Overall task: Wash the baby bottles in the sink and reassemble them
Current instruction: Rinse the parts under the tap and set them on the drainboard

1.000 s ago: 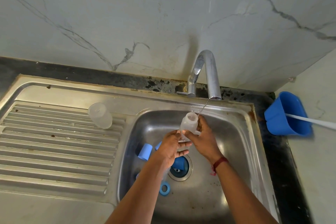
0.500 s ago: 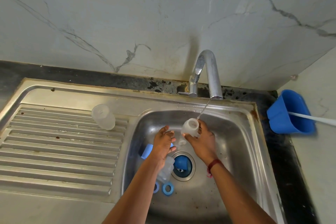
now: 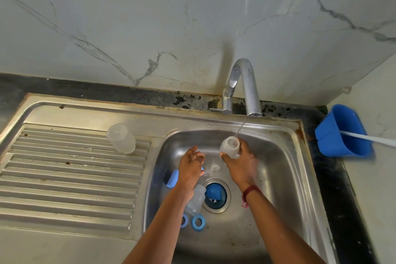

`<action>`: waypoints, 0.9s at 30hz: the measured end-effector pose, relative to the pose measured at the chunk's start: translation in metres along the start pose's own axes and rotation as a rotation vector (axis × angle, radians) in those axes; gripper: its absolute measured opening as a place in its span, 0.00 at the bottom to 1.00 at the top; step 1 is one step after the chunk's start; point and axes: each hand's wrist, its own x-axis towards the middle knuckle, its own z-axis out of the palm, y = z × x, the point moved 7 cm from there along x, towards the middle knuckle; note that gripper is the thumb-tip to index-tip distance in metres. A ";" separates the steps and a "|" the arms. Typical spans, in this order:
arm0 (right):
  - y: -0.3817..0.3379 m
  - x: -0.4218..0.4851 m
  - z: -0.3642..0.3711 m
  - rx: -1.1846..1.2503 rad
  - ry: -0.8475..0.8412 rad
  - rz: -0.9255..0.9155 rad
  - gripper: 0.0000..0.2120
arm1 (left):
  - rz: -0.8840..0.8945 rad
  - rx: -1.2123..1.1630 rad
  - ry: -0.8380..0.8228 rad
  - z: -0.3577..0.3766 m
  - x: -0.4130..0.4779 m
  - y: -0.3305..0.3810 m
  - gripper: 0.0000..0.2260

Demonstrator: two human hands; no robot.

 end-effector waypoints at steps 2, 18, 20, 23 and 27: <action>0.000 -0.001 0.000 0.013 0.015 -0.027 0.29 | 0.008 0.016 -0.013 0.001 0.000 0.000 0.18; 0.001 -0.015 -0.005 -0.139 -0.153 0.077 0.31 | 0.139 0.163 -0.090 0.000 -0.014 0.020 0.20; 0.008 -0.018 -0.010 -0.147 -0.183 0.134 0.31 | 0.143 0.182 -0.100 -0.002 -0.019 0.023 0.20; 0.014 -0.030 -0.019 -0.143 -0.202 0.220 0.31 | 0.138 0.217 -0.136 -0.007 -0.031 0.024 0.20; 0.009 -0.044 -0.032 -0.158 -0.206 0.219 0.26 | 0.106 0.293 -0.155 -0.017 -0.047 0.017 0.19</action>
